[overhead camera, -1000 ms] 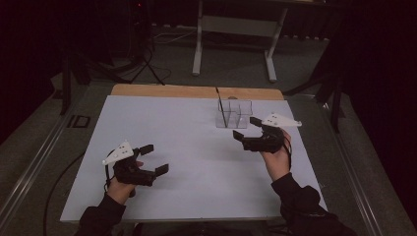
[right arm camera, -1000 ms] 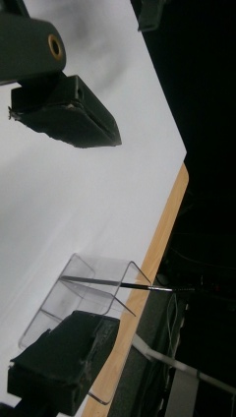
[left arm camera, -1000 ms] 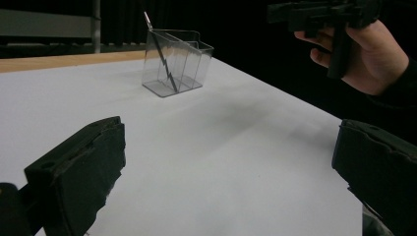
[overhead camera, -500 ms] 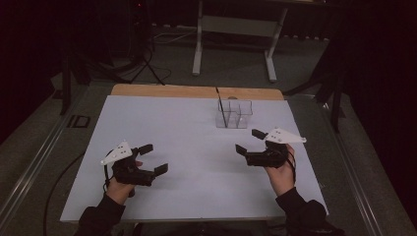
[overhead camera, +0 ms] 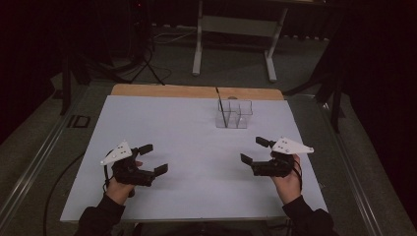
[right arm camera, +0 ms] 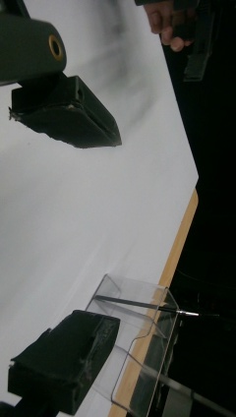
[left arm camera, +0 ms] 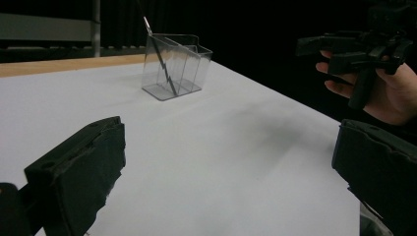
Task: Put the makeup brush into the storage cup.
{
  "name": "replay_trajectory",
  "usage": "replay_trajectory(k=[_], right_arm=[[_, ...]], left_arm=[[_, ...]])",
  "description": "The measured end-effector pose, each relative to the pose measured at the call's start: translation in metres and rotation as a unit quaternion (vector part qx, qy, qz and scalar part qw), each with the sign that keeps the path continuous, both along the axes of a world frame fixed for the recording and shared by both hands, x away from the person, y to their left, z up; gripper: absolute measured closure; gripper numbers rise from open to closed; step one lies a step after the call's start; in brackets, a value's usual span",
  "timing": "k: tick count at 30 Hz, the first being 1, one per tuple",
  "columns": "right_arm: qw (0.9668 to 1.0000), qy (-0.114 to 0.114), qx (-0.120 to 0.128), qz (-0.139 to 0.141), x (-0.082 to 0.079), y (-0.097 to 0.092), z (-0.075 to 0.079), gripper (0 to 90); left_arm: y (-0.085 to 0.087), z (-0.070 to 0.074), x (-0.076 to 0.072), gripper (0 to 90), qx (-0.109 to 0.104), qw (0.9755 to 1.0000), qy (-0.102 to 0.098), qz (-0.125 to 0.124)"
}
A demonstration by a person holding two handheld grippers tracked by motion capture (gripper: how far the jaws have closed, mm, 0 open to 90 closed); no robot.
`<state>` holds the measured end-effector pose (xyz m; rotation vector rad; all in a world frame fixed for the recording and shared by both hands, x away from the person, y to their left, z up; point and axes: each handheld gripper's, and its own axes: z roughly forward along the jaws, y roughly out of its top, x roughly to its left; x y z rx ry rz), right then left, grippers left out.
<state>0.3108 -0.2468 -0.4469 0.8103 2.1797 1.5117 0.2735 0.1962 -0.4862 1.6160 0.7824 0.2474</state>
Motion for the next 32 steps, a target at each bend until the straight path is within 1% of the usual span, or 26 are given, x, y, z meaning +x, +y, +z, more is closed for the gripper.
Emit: replay_trajectory(k=[4, 7, 8, 12, 15, 18, 19, 22, 23, 24, 26, 32], right_arm=[[1.0, 0.0, 0.008, 0.003, -0.004, -0.008, -0.001, 14.0], [1.0, 0.002, 0.003, 0.002, -0.006, -0.01, -0.004, 14.1], [1.0, 0.003, 0.002, 0.007, -0.008, -0.012, -0.007, 14.1], [0.9999, 0.002, -0.012, 0.01, -0.012, -0.013, -0.013, 14.2], [0.9996, 0.004, -0.025, 0.009, -0.012, -0.013, -0.018, 14.2], [0.9995, 0.008, -0.028, 0.009, -0.012, -0.014, -0.022, 14.2], [0.9993, 0.01, -0.036, 0.008, -0.012, -0.014, -0.025, 14.2], [0.999, 0.009, -0.042, 0.009, -0.011, -0.015, -0.028, 14.2], [0.9988, 0.01, -0.048, 0.006, -0.01, -0.015, -0.03, 14.2], [0.9986, 0.015, -0.051, 0.004, -0.008, -0.015, -0.033, 14.2], [0.9982, 0.018, -0.057, 0.001, -0.007, -0.014, -0.035, 14.2], [0.9978, 0.023, -0.062, 0.0, -0.005, -0.013, -0.038, 14.0]], left_arm=[[0.0, 0.0, 0.0, 0.2, 0.0, 1.0, 0.0, 0.0], [0.0, -0.001, 0.0, 0.2, -0.001, 1.0, 0.0, -0.001], [0.0, 0.0, 0.0, 0.2, -0.001, 1.0, 0.001, -0.001], [-0.001, 0.0, -0.001, 0.2, 0.002, 1.0, -0.002, -0.002], [-0.001, -0.001, 0.0, 0.2, 0.0, 1.0, 0.0, -0.003], [-0.001, -0.001, 0.0, 0.2, -0.001, 1.0, 0.0, -0.003], [-0.001, -0.001, 0.0, 0.2, 0.0, 1.0, 0.0, -0.003], [-0.001, -0.001, -0.001, 0.2, -0.001, 1.0, 0.001, -0.004], [-0.001, -0.001, -0.001, 0.2, 0.002, 1.0, 0.001, -0.005], [-0.001, -0.001, -0.001, 0.2, 0.001, 1.0, 0.001, -0.005], [-0.001, -0.002, 0.0, 0.2, 0.002, 1.0, 0.001, -0.007], [-0.002, -0.002, -0.001, 0.2, 0.001, 1.0, 0.002, -0.007]])
